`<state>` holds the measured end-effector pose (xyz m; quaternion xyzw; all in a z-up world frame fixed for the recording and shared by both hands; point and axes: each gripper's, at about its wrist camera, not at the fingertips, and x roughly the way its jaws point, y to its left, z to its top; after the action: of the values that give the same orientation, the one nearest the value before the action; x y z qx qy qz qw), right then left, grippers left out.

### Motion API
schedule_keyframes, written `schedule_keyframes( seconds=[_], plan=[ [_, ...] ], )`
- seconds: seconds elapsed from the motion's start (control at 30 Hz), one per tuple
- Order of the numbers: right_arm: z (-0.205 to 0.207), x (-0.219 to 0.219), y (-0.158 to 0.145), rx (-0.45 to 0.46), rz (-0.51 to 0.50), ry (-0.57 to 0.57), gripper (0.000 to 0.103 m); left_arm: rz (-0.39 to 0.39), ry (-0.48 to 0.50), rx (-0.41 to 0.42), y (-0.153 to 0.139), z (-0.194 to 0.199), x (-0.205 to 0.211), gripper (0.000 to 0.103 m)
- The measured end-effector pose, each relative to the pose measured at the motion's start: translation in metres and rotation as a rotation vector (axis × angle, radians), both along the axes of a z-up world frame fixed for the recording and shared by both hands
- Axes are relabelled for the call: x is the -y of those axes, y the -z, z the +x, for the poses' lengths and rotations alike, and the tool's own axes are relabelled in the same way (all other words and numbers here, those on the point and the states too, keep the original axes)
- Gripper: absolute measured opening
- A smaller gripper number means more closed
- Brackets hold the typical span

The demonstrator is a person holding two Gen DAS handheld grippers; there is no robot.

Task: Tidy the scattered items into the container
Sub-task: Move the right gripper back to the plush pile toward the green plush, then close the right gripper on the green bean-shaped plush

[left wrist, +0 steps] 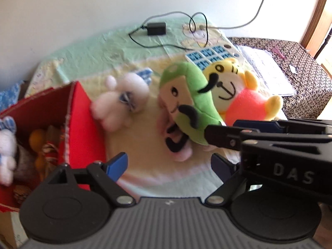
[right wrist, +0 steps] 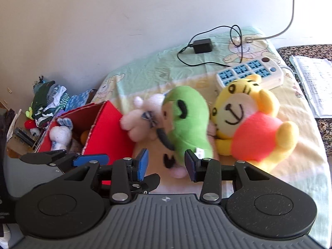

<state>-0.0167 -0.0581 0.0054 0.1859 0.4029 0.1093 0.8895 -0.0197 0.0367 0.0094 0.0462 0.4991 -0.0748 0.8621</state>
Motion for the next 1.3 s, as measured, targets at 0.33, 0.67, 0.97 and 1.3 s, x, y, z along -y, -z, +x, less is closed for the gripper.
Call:
schedule_keyframes(
  seconds=[0.33, 0.67, 0.97, 1.3],
  plan=[
    [0.009, 0.039, 0.009, -0.016, 0.027, 0.066, 0.043, -0.027, -0.009, -0.063, 0.022, 0.023, 0.012, 0.089],
    [0.026, 0.046, 0.009, -0.009, 0.043, 0.086, 0.047, -0.049, 0.02, -0.08, 0.031, 0.043, 0.015, 0.09],
    [0.044, 0.032, 0.015, -0.032, 0.061, 0.042, 0.054, -0.114, 0.058, -0.072, 0.039, 0.045, 0.015, 0.092],
    [0.061, 0.032, 0.03, -0.062, 0.034, 0.034, 0.059, -0.192, 0.082, -0.054, 0.045, 0.054, 0.011, 0.091]
  ],
)
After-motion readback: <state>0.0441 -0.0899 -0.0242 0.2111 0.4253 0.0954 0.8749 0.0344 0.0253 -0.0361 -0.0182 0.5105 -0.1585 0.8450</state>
